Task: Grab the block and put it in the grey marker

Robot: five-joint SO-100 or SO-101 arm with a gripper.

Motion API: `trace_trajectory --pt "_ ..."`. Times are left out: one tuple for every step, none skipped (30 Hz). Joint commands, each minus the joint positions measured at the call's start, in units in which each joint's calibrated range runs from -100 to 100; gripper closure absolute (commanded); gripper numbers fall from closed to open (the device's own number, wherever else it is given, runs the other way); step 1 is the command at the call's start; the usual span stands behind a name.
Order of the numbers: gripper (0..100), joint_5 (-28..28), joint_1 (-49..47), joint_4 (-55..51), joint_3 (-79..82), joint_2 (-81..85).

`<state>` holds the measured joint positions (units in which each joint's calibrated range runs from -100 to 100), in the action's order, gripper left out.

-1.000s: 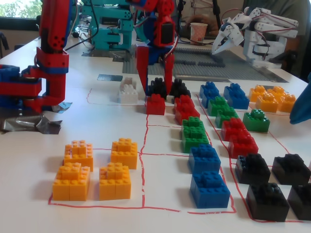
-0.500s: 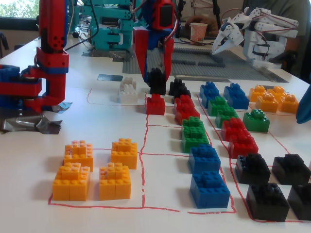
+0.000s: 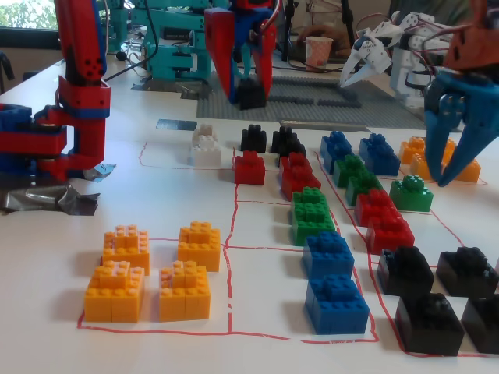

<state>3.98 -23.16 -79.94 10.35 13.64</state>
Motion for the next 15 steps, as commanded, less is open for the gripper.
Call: trace_trajectory --pt "100 -1.2 0.2 -1.4 -6.9 4.8" --pt "100 -1.6 -0.2 -1.9 -7.8 4.8" --pt "100 -2.0 -0.6 -2.4 -8.7 4.8" --pt "100 -2.3 -1.0 -2.9 -9.6 4.8" --pt "100 -2.8 -1.5 -3.4 -10.4 4.8" --pt "100 -3.4 -2.0 -3.8 -10.9 4.8" --pt "100 -4.0 -2.6 -4.5 -11.4 4.8" --pt "100 -4.3 -3.2 -5.2 -11.8 4.8" --pt "100 -4.6 -4.2 -6.2 -12.3 4.8" --pt "100 -5.0 -5.4 -7.1 -12.6 4.8" --pt "100 -5.2 -6.3 -7.7 -13.2 4.8" --pt "100 -5.6 -7.2 -8.1 -13.6 4.8" --pt "100 -6.1 -7.9 -8.3 -14.1 4.7" --pt "100 -6.5 -8.8 -8.3 -14.5 4.7" --pt "100 -6.9 -9.7 -8.3 -14.6 4.6"
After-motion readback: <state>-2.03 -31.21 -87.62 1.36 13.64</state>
